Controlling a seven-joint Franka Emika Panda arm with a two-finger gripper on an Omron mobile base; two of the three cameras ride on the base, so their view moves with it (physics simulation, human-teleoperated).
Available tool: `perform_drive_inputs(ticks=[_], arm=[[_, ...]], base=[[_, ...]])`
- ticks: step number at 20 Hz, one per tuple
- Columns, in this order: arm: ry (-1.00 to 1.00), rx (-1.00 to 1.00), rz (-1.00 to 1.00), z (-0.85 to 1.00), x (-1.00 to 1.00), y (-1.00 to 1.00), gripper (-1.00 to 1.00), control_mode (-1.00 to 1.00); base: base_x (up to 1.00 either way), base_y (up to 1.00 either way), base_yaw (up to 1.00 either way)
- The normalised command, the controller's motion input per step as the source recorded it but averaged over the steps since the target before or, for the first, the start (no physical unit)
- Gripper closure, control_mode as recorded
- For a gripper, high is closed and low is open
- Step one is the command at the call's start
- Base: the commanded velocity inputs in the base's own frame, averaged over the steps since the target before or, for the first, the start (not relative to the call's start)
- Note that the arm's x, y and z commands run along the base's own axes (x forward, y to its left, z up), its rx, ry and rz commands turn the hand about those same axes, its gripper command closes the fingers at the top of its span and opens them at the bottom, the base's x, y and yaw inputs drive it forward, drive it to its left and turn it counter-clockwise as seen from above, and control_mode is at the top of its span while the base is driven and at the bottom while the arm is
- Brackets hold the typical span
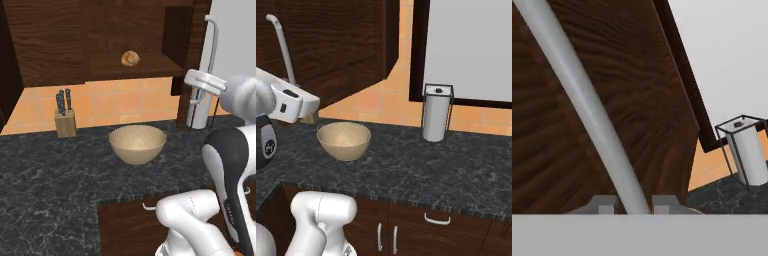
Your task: Open the cabinet, pick up the bread from the cabinet and place it in the basket. Then move the basket to the dining counter.
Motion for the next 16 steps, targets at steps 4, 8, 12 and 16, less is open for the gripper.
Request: perform_drive_inputs(ticks=[4, 8, 12, 16], arm=[[0.00, 0.01, 0.02, -0.15, -0.94, -1.00, 1.00, -1.00], [0.00, 0.02, 0.00, -0.18, -0.76, -1.00, 1.00, -1.00], [-0.09, 0.02, 0.05, -0.10, -0.81, -0.28, 1.00, -1.00], [-0.26, 0.00, -0.01, -0.49, -0.47, 1.00, 1.00, -1.00]], base=[[0.00, 0.00, 0.00], [0.00, 0.00, 0.00], [0.00, 0.00, 0.00], [0.00, 0.00, 0.00]])
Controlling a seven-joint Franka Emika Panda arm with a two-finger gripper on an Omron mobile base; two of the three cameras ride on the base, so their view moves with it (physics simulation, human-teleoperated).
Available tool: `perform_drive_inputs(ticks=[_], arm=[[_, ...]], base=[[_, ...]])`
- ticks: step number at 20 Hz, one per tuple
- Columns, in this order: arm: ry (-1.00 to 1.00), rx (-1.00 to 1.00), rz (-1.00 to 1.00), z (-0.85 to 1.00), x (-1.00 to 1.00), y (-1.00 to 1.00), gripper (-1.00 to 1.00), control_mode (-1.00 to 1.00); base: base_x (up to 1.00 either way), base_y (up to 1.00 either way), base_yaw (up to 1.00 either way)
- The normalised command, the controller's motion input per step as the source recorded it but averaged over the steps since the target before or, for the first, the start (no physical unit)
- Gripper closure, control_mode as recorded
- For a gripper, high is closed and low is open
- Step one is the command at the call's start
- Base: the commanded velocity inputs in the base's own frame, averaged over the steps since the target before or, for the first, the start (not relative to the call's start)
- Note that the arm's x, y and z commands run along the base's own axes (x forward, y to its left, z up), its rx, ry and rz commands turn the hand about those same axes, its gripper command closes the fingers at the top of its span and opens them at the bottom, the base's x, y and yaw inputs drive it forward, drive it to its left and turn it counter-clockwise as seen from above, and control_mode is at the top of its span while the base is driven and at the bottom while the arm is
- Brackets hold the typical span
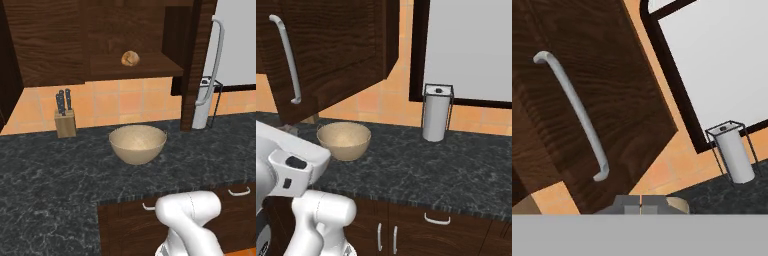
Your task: Open the cabinet, pick up the bread from the cabinet and place it in the basket. Then move the basket to the dining counter.
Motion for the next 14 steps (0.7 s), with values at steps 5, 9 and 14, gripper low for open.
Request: perform_drive_inputs(ticks=[5, 9, 14], arm=[[-0.24, 0.00, -0.07, -0.23, 0.43, 1.00, 1.00, -1.00], [-0.26, -0.13, -0.15, -0.08, 0.96, 1.00, 1.00, -1.00], [-0.16, -0.18, -0.35, -0.21, 0.96, 1.00, 1.00, -1.00]], base=[[0.00, 0.00, 0.00], [0.00, 0.00, 0.00], [0.00, 0.00, 0.00]])
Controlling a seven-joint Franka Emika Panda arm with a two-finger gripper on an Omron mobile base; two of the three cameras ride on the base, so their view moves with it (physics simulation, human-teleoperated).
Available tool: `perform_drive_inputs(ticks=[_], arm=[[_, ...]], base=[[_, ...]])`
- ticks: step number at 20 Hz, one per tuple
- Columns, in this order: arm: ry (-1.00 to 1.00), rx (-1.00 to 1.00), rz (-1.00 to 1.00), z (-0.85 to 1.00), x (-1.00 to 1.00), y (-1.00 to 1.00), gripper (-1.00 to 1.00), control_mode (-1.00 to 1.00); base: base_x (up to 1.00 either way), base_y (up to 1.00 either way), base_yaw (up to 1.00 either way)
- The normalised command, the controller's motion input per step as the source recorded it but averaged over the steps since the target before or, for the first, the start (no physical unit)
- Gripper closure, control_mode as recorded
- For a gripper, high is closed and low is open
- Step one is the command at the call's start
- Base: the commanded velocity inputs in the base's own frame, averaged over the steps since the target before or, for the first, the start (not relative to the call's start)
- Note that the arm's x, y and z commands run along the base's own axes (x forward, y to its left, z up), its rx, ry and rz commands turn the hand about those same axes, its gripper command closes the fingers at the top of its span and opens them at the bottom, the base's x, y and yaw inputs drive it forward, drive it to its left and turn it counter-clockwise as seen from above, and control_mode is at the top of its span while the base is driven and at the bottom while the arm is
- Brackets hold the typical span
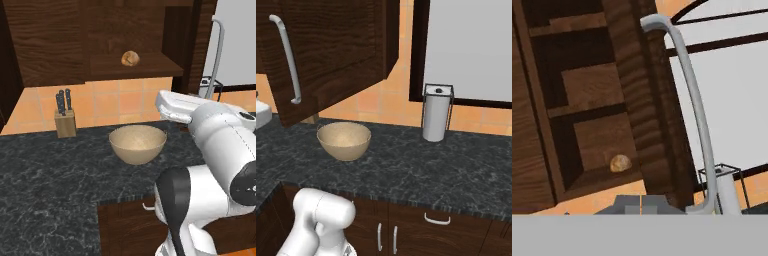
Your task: Open the cabinet, pick up the bread from the cabinet and place it in the basket. Then move the basket to the dining counter.
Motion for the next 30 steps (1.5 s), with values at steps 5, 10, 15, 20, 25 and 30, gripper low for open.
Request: perform_drive_inputs(ticks=[5, 10, 15, 20, 25, 30], arm=[[-0.19, 0.00, -0.45, -0.30, 0.60, 0.97, 1.00, -1.00], [-0.01, 0.03, -0.36, -0.36, 1.00, 0.27, 1.00, -1.00], [0.00, 0.03, -0.24, -0.31, 1.00, 0.00, 1.00, -1.00], [0.00, 0.02, -0.16, -0.09, 0.87, -0.26, 1.00, -1.00], [0.00, 0.13, -0.09, 0.00, 0.30, -0.92, 1.00, -1.00], [-0.12, 0.24, -0.03, 0.00, 0.02, -1.00, 1.00, -1.00]], base=[[0.00, 0.00, 0.00], [0.00, 0.00, 0.00], [0.00, 0.00, 0.00], [0.00, 0.00, 0.00], [0.00, 0.00, 0.00], [0.00, 0.00, 0.00]])
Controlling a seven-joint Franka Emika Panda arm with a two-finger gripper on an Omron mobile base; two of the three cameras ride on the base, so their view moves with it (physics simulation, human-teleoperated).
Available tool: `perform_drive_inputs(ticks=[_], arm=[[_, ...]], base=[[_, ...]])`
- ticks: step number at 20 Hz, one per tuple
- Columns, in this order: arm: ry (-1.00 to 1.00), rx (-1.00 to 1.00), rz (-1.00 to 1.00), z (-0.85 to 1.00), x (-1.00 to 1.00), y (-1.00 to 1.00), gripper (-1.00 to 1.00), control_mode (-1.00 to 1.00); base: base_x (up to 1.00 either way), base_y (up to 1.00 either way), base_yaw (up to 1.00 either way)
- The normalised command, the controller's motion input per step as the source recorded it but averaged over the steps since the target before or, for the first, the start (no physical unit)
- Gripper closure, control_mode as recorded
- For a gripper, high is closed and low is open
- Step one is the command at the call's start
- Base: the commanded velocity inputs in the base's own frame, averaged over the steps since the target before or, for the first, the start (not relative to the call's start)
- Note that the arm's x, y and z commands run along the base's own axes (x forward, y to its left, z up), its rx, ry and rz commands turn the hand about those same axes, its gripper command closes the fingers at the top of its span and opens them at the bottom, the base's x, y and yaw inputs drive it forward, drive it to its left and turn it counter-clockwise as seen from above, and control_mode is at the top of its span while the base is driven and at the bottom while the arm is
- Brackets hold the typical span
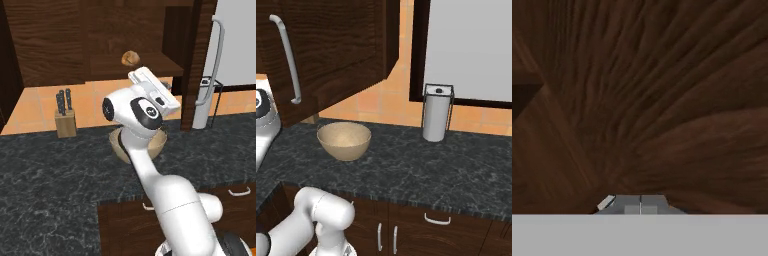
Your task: Open the cabinet, pick up the bread from the cabinet and place it in the basket. Then move the basket to the dining counter.
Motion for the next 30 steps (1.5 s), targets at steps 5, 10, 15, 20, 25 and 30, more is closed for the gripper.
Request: perform_drive_inputs(ticks=[5, 10, 15, 20, 25, 30], arm=[[-0.31, 0.29, -0.01, 0.02, -0.43, -1.00, 1.00, -1.00], [-0.31, 0.33, 0.00, 0.02, -0.13, -1.00, 1.00, -1.00], [-0.17, 0.38, 0.00, 0.00, 0.20, -1.00, 1.00, -1.00], [-0.12, 0.35, 0.07, 0.00, 0.70, -1.00, 1.00, -1.00], [0.02, 0.02, 0.08, 0.15, 0.01, 0.23, 1.00, -1.00], [0.01, -0.22, 0.18, 0.56, -0.36, 1.00, 1.00, -1.00]], base=[[0.00, 0.00, 0.00], [0.00, 0.00, 0.00], [0.00, 0.00, 0.00], [0.00, 0.00, 0.00], [0.00, 0.00, 0.00], [0.00, 0.00, 0.00]])
